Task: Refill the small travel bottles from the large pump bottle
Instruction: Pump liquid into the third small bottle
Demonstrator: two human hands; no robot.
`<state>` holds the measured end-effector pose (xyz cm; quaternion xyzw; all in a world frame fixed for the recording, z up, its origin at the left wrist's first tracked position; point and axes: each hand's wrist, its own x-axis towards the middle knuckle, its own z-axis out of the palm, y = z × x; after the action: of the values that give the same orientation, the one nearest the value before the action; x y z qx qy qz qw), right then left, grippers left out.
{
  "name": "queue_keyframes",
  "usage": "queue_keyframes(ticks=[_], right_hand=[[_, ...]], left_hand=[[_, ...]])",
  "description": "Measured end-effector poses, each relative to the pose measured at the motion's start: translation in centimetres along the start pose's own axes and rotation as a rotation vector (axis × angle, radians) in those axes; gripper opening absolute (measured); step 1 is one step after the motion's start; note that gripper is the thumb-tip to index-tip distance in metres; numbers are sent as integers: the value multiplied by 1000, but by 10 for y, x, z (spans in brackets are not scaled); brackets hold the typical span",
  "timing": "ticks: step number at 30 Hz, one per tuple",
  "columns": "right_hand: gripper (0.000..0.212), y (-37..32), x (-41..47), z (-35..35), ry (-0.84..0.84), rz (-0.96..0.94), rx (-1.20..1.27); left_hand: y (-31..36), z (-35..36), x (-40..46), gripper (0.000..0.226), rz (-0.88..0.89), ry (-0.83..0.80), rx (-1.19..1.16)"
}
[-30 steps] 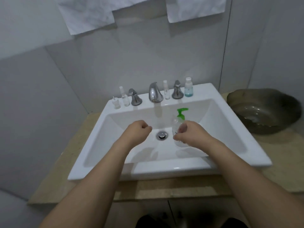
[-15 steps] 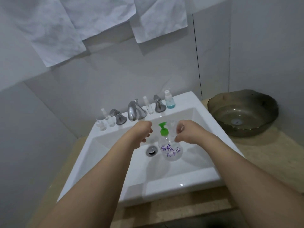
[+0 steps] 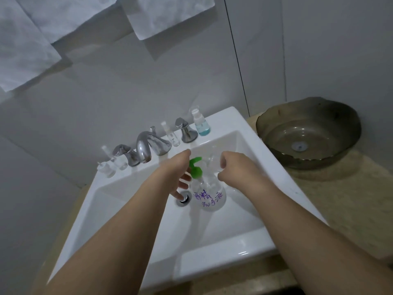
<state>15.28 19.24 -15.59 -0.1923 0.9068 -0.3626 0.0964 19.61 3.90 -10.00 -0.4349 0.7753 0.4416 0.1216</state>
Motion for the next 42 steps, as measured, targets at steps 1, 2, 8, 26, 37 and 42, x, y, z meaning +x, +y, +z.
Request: queue_keyframes(ticks=[1, 2, 8, 26, 37, 42], right_hand=[[15, 0, 1, 0, 10, -6, -14], [16, -1, 3, 1, 22, -14, -30], [19, -1, 4, -2, 53, -48, -120], [27, -18, 8, -1, 28, -131, -287], [20, -10, 16, -6, -29, -186, -253], [18, -8, 18, -6, -36, -191, -247]], left_hand=[[2, 1, 2, 55, -6, -6, 7], [3, 1, 4, 56, -11, -11, 16], [9, 0, 12, 59, -91, -50, -7], [13, 10, 32, 40, -138, -79, -223], [27, -4, 33, 54, -209, -248, -240], [33, 9, 25, 38, -172, -154, -60]])
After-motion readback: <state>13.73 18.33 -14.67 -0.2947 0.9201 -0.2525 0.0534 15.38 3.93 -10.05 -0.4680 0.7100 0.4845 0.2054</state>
